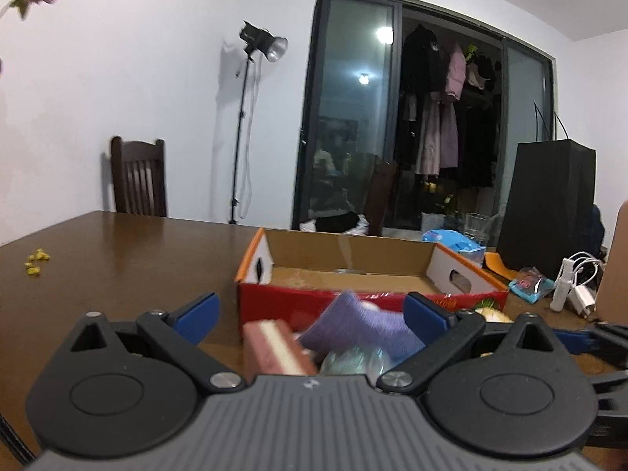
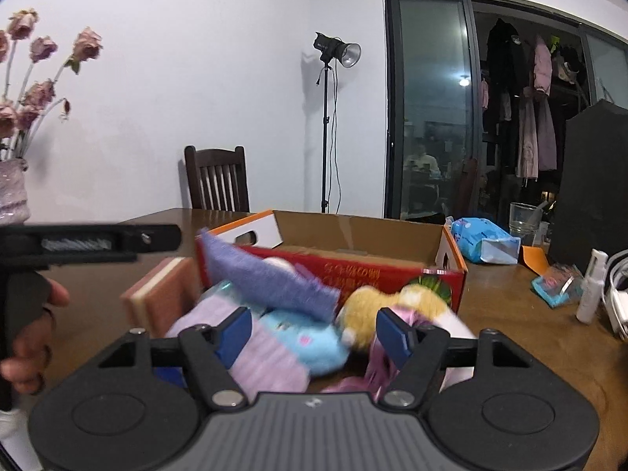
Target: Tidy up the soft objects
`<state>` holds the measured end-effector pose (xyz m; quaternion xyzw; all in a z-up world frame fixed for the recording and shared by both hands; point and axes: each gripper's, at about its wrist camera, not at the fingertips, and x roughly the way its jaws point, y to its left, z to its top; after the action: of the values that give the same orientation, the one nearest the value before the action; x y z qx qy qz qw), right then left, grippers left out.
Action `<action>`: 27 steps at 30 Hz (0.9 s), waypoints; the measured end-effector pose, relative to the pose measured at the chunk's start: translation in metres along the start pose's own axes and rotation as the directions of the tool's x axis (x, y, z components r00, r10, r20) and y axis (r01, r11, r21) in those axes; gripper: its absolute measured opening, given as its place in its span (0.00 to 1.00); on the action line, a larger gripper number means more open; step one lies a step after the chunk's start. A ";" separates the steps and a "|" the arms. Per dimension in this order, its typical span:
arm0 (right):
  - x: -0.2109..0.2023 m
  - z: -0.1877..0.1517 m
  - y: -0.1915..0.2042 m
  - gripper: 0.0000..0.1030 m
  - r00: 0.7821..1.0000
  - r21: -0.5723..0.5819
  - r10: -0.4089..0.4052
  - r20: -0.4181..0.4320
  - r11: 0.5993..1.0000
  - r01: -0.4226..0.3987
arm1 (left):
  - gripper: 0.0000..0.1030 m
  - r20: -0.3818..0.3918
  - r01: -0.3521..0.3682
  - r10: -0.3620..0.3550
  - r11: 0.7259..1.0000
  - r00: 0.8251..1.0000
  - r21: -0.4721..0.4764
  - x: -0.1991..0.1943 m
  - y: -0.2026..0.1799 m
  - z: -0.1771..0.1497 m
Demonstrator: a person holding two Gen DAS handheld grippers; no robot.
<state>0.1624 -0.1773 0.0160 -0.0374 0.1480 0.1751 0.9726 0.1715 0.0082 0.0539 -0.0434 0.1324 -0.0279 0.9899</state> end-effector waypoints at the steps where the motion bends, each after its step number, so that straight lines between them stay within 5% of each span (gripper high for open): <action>1: 0.012 0.004 -0.003 0.67 1.000 0.002 0.001 -0.008 1.000 -0.001 | 0.91 -0.021 0.026 -0.026 1.000 0.999 0.006 0.007 0.000 0.004; 2: 0.022 0.007 -0.006 0.63 1.000 0.006 0.009 -0.021 1.000 -0.009 | 0.91 -0.064 0.053 -0.051 0.998 0.997 0.019 0.017 -0.002 0.008; 4: 0.046 0.011 -0.012 0.51 0.998 0.022 0.032 -0.060 0.999 -0.031 | 0.73 -0.156 0.086 -0.083 0.996 0.984 0.014 0.042 -0.001 0.012; 6: 0.065 0.014 -0.017 0.41 0.994 0.042 0.039 -0.105 0.999 -0.034 | 0.38 -0.230 0.122 -0.128 0.992 0.965 -0.041 0.063 0.004 0.013; 7: 0.073 0.015 -0.019 0.38 0.993 0.053 0.048 -0.111 0.998 -0.043 | 0.33 -0.248 0.146 -0.160 0.986 0.955 -0.075 0.070 0.007 0.014; 9: 0.081 0.018 -0.020 0.12 0.990 0.047 0.074 -0.121 0.997 -0.069 | 0.19 -0.244 0.171 -0.187 0.982 0.952 -0.086 0.075 0.008 0.015; 11: 0.085 0.021 -0.021 0.04 0.991 0.035 0.063 -0.120 0.998 -0.059 | 0.11 -0.235 0.178 -0.188 0.982 0.954 -0.063 0.076 0.005 0.015; 17: 0.048 0.044 -0.021 0.03 0.996 0.005 0.074 0.043 0.997 -0.074 | 0.09 -0.074 0.250 -0.258 0.964 0.963 -0.095 0.029 0.001 0.039; 21: -0.007 0.048 -0.011 0.03 0.987 -0.081 0.090 0.134 0.994 -0.079 | 0.09 0.020 0.340 -0.340 0.932 0.940 -0.126 -0.034 0.002 0.029; 27: -0.075 -0.014 -0.011 0.03 0.986 0.015 0.163 0.043 0.986 -0.164 | 0.09 -0.054 0.392 -0.414 0.892 0.909 -0.226 -0.077 -0.004 -0.044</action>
<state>0.0953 -0.2141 0.0256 -0.0123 0.1322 0.2536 0.9581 0.0852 0.0063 0.0316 -0.1728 0.1726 -0.2206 0.9443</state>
